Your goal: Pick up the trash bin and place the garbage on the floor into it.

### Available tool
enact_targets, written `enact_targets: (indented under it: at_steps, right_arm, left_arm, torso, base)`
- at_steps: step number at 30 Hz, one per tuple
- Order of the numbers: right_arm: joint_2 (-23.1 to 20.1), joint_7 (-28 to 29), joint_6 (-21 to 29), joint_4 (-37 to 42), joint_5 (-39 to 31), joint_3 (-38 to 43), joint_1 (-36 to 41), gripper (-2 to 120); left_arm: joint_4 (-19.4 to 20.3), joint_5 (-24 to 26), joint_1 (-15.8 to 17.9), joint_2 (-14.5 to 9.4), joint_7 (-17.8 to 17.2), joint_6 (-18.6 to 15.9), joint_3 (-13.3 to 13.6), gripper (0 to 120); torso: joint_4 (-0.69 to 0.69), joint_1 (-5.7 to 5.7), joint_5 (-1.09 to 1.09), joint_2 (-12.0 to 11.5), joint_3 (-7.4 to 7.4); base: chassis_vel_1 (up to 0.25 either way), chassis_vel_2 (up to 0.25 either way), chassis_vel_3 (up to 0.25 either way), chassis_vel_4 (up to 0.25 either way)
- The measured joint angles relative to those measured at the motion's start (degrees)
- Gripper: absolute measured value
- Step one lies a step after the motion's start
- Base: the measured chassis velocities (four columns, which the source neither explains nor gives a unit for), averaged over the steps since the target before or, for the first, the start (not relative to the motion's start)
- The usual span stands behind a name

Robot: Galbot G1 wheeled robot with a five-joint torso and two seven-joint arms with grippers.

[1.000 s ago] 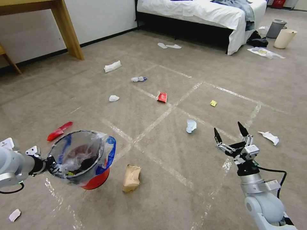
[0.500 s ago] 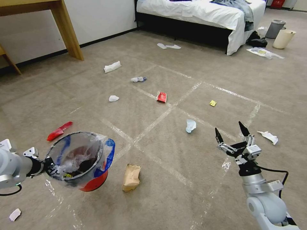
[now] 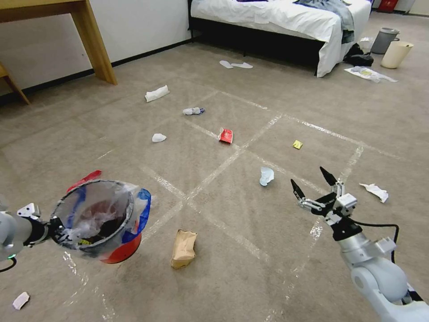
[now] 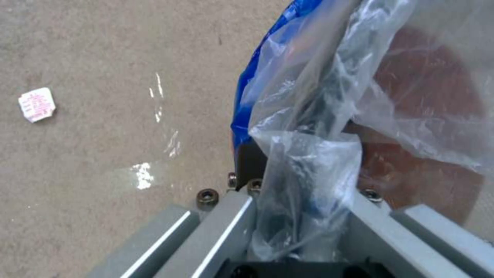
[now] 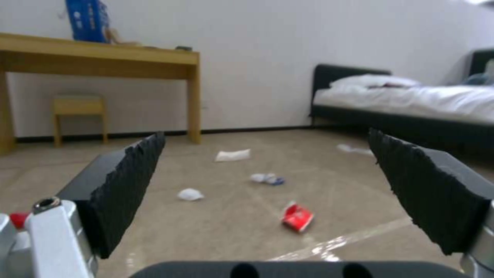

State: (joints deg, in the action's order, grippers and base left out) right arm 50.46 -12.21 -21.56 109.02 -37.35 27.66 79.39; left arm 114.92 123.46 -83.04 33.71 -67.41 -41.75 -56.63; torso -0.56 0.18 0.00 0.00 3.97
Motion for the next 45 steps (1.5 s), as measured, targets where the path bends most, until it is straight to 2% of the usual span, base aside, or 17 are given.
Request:
enact_targets:
  at_steps: [9,11,14,18,19,21,23,24,25,27,28,30,31,33,36,38,45]
  right_arm:
    - [-3.3,3.65,4.59,-2.08,-6.96,-12.84,-11.48,100]
    - [-3.82,8.1,8.79,-2.5,-11.52,-19.87,-17.75,100]
    - [-3.85,9.61,10.79,-2.51,-13.64,-22.51,-20.18,100]
    - [-4.06,14.44,20.44,-2.87,-18.72,-32.39,-29.75,100]
    - [-4.06,14.44,20.44,-2.87,-18.72,-32.39,-29.75,100]
    - [-3.42,19.61,26.71,-3.31,-21.73,-40.72,-38.1,100]
    - [-3.0,21.33,28.48,-3.28,-22.93,-42.55,-39.93,100]
    - [-1.63,25.73,32.43,-3.26,-26.57,-46.63,-43.78,100]
    - [-1.63,25.73,32.43,-3.26,-26.57,-46.63,-43.78,100]
    - [1.63,33.75,39.55,-4.11,-33.54,-52.18,-48.96,100]
    - [1.63,33.75,39.55,-4.11,-33.54,-52.18,-48.96,100]
    - [4.68,43.47,48.07,-4.84,-43.07,-55.42,-52.63,100]
    - [4.68,43.47,48.07,-4.84,-43.07,-55.42,-52.63,100]
    - [8.48,51.25,54.43,-7.79,-51.4,-58.98,-56.42,100]
    - [11.2,54.44,56.51,-10.05,-55.45,-60.45,-57.78,100]
    - [16.29,57.42,59.86,-13.9,-60.73,-61.36,-58.34,100]
    - [22.55,64.56,61.11,-19.54,-61.41,-64.1,-56.66,100]
  left_arm:
    - [0.48,-2.59,-0.71,2.57,0.03,0.92,0.73,0]
    - [0.6,-3.46,-0.76,3.57,0.13,1.03,0.91,0]
    - [0.37,-3.94,-0.9,3.98,0.33,1.04,0.91,0]
    - [-0.65,-5.6,-1.9,4.77,1.33,1.05,0.21,0]
    - [-0.65,-5.6,-1.9,4.77,1.33,1.05,0.21,0]
    - [-1.09,-5.95,-2.21,4.98,1.61,1.05,-0.56,0]
    - [-1.17,-6.0,-2.26,5.01,1.63,1.05,-0.73,0]
    - [-1.43,-6.19,-2.38,5.04,1.75,1.05,-1.03,0]
    - [-1.43,-6.19,-2.38,5.04,1.75,1.05,-1.03,0]
    - [-2.0,-6.66,-2.68,5.17,1.97,1.06,-1.39,0]
    - [-2.0,-6.66,-2.68,5.17,1.97,1.06,-1.39,0]
    - [-2.3,-7.23,-2.93,5.48,2.18,1.07,-1.44,0]
    - [-2.3,-7.23,-2.93,5.48,2.18,1.07,-1.44,0]
    - [-2.39,-7.9,-3.1,6.04,2.27,1.18,-1.44,0]
    - [-2.38,-8.26,-3.24,6.4,2.31,1.25,-1.44,0]
    - [-2.22,-9.07,-3.65,7.04,2.42,1.42,-1.44,0]
    - [-1.25,-11.31,-5.11,7.96,2.88,1.77,-1.64,0]
  torso:
    - [0.02,0.0,-0.02,0.0,0.0]
    - [0.01,0.01,0.0,0.0,0.0]
    - [0.01,0.01,0.0,0.0,0.0]
    - [0.01,0.01,-0.01,0.0,0.0]
    - [0.01,0.01,-0.01,0.0,0.0]
    - [0.01,0.01,-0.02,0.0,0.0]
    - [0.02,0.01,-0.02,0.0,0.01]
    - [0.02,0.01,-0.02,0.0,0.01]
    - [0.02,0.01,-0.02,0.0,0.01]
    - [0.01,0.01,-0.01,0.0,0.0]
    - [0.01,0.01,-0.01,0.0,0.0]
    - [0.01,0.01,-0.03,0.0,0.0]
    - [0.01,0.01,-0.03,0.0,0.0]
    - [0.0,0.01,-0.03,0.0,0.0]
    - [0.0,0.01,-0.03,0.0,0.0]
    - [0.02,0.01,-0.02,-0.01,0.0]
    - [0.01,0.01,-0.02,0.0,0.0]
  base:
    - [0.0,0.0,0.0,0.0]
    - [0.0,0.0,0.0,0.0]
    - [0.0,0.0,0.0,0.0]
    - [0.0,0.0,0.0,0.0]
    - [0.0,0.0,0.0,0.0]
    - [0.0,0.0,0.0,0.0]
    - [0.0,0.0,0.0,0.0]
    - [0.0,0.0,0.0,0.0]
    - [0.0,0.0,0.0,0.0]
    - [0.0,0.0,0.0,0.0]
    - [0.0,0.0,0.0,0.0]
    - [0.0,0.0,0.0,0.0]
    - [0.0,0.0,0.0,0.0]
    - [0.0,0.0,0.0,0.0]
    - [0.0,0.0,0.0,0.0]
    - [0.0,0.0,0.0,0.0]
    - [0.0,0.0,0.0,0.0]
